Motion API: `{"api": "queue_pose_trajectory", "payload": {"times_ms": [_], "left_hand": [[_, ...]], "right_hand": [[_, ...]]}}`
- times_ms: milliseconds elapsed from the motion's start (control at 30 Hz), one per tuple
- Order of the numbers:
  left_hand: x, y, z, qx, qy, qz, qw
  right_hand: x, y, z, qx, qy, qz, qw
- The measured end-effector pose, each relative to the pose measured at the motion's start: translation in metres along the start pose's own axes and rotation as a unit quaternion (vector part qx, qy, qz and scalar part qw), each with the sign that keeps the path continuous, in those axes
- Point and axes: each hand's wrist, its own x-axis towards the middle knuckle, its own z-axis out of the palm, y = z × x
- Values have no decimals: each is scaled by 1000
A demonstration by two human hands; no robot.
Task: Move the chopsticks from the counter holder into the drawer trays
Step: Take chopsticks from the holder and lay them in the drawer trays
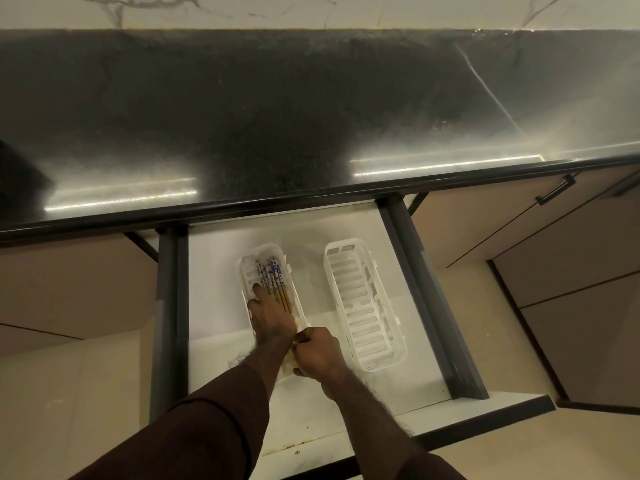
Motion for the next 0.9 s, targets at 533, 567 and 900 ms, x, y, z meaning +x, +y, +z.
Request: {"api": "queue_pose_trajectory", "payload": {"times_ms": [533, 567, 900], "left_hand": [[-9, -6, 0, -14, 6, 45, 999], [-9, -7, 0, 2, 4, 47, 999], [-14, -4, -1, 58, -9, 44, 997]], "right_hand": [[1, 1, 0, 0, -2, 1, 1000], [1, 2, 0, -2, -2, 0, 1000], [0, 2, 0, 3, 4, 4, 1000]]}}
